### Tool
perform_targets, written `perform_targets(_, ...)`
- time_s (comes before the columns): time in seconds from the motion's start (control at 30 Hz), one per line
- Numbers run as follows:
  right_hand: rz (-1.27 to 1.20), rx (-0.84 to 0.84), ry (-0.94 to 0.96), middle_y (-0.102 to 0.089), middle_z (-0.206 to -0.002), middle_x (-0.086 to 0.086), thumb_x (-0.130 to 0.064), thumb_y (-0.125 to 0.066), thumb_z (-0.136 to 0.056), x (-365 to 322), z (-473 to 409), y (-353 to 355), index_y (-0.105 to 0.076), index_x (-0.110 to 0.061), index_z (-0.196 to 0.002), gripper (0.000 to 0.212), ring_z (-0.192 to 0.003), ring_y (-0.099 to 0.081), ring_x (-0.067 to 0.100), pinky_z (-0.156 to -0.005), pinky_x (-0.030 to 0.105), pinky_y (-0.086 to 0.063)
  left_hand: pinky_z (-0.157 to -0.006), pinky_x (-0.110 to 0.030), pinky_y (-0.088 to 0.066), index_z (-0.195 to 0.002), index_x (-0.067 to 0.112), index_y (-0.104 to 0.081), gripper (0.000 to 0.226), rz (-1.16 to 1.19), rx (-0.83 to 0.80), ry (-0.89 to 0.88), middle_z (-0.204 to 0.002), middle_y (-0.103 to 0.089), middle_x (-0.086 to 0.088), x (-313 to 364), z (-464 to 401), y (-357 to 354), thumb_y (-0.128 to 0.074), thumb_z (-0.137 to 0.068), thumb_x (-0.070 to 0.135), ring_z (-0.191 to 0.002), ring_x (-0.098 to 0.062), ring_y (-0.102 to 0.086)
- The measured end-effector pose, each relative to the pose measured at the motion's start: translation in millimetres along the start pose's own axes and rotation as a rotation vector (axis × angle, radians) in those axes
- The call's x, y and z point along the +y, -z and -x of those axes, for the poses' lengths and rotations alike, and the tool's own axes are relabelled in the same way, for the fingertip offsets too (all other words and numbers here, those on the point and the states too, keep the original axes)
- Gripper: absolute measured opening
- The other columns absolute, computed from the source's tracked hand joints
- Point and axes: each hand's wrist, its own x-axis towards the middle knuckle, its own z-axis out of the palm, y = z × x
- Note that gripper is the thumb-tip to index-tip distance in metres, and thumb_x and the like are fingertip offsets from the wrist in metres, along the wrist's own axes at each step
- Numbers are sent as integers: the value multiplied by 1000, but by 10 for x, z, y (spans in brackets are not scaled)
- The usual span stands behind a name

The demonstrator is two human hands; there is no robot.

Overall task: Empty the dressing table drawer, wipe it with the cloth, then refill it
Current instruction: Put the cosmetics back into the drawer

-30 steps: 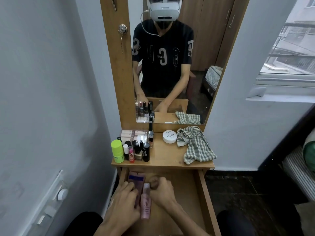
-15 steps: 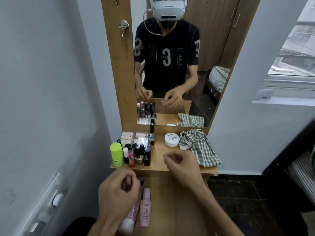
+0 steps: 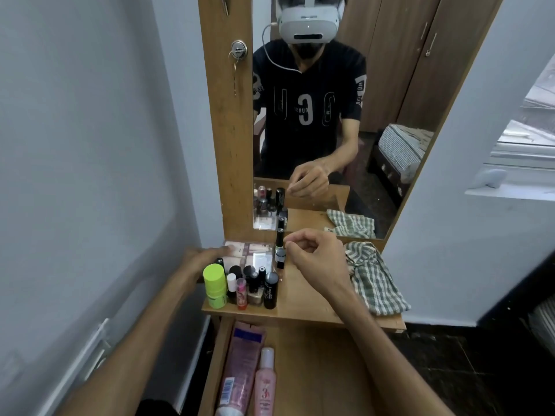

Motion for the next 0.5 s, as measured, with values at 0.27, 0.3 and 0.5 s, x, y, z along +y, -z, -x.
perform_targets(0.27,32,0,21,-75,-76,-14,-20,-71,-88,106,0,17,-82,-27,-89,13,-76,-71,0,-70,22,-60,-47,-20,-53,-71,-7,-65,24,-3,40,-90,-55,-69,-8,-13,-39,-70,-85,-79,5,-47,-17,-65)
perform_targets(0.3,30,0,19,-75,-76,-14,-20,-71,-88,100,3,10,-82,-27,-89,13,-76,-71,0,-71,25,-61,-44,-20,-51,-70,-5,-64,24,-5,53,-97,-53,-69,-6,-19,-54,-51,-83,-81,4,-45,-15,-65)
perform_targets(0.5,-13,36,25,-77,-75,-14,-19,-71,-88,-31,7,30,-82,-28,-89,14,-75,-72,0,-74,28,-64,-36,-16,-46,-72,2,-64,19,136,193,-124,-57,-68,-8,35,20,250,-80,-82,3,-34,-8,-59)
